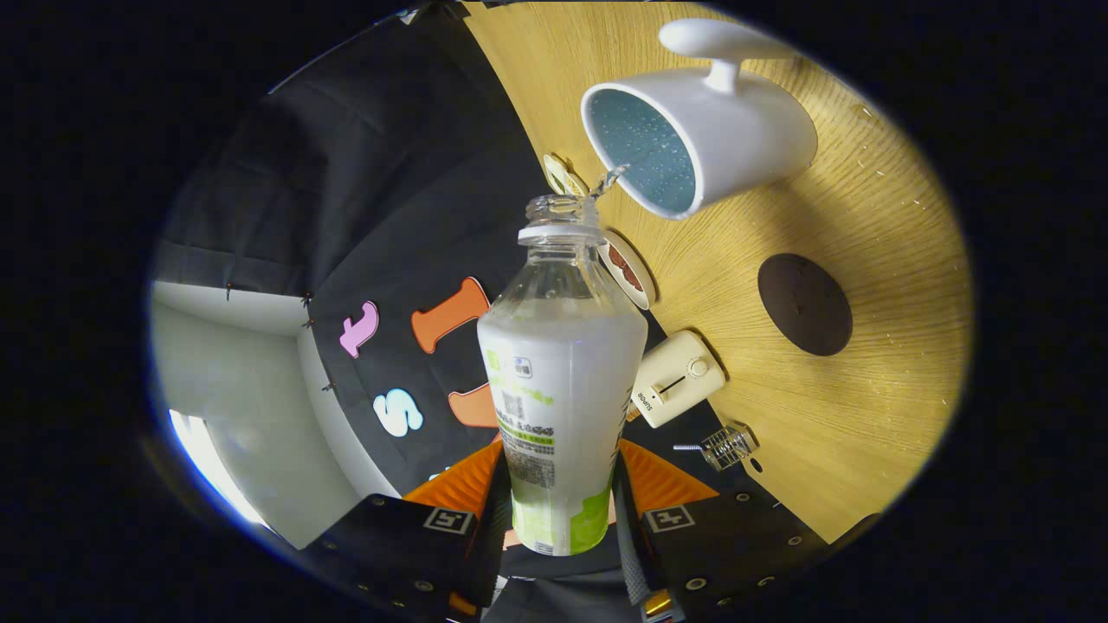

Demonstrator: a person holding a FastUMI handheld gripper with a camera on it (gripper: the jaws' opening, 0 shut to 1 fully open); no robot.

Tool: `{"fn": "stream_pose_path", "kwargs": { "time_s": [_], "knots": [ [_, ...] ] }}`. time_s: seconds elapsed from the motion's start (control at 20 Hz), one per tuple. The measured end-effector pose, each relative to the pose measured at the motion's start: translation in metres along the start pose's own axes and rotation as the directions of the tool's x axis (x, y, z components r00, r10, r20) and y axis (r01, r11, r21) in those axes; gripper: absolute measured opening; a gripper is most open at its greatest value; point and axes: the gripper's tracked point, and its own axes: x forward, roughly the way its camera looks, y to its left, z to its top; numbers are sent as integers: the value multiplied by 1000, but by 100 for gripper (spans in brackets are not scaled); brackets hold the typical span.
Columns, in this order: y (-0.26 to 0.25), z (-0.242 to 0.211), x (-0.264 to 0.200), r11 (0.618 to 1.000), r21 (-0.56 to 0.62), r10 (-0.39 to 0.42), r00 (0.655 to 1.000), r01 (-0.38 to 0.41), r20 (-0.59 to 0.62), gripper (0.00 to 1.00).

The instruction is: Take the bottle from table, then pour the juice into the cup, finally place the bottle on the coaster

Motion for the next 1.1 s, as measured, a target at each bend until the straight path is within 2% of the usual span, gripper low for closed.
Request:
{"fn": "stream_pose_path", "kwargs": {
  "time_s": [0.85, 1.1],
  "knots": [
    [28, 2, 4, 983, 162, 78, 995, -86, 57, 57],
    [20, 2, 3, 993, 97, 57, 997, -62, 49, 57]
  ]
}}
